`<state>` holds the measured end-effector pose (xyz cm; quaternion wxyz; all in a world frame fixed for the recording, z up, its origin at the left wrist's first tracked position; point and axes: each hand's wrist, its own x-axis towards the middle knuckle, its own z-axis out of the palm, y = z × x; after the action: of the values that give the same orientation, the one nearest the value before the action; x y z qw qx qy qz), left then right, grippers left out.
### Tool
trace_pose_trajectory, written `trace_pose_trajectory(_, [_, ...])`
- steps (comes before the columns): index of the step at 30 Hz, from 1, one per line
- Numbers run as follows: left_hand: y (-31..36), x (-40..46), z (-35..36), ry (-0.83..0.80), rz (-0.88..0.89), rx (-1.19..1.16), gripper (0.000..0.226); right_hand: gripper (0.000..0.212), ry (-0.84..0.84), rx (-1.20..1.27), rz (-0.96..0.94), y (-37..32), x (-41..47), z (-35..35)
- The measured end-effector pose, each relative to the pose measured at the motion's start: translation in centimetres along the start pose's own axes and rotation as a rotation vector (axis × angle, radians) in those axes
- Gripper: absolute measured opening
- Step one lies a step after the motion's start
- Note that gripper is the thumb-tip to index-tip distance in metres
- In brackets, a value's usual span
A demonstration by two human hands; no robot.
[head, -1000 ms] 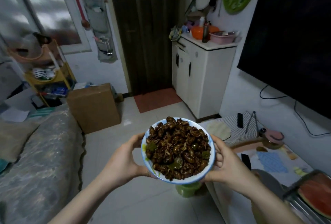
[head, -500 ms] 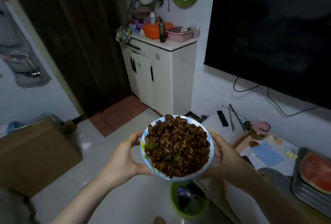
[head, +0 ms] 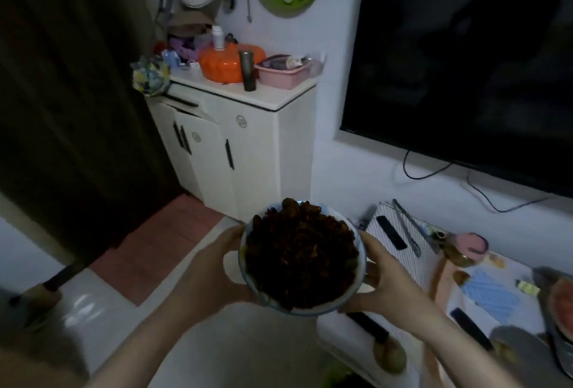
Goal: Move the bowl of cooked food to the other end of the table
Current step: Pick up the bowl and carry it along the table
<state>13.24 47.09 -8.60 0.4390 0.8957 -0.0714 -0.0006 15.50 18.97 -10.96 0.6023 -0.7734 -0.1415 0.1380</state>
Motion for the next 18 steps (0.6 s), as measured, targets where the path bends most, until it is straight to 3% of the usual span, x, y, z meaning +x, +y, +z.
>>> trace_pose_trajectory(6, [-6.1,12.3,-3.0,-0.247,0.172,-0.041,0.079,0.101,0.301,-0.013,0.051,1.0,6.1,3.0])
trace_pose_trajectory(11, [-7.5,20.1,-5.0,-0.438,0.345,-0.057,0.084,0.1,0.566,-0.001,0.125,0.1,8.8,6.8])
trace_pose_trajectory(18, [-7.7,28.7,-0.2,-0.845,0.477,-0.147,0.087,0.109,0.949,0.036,0.289,1.2,9.4,9.6])
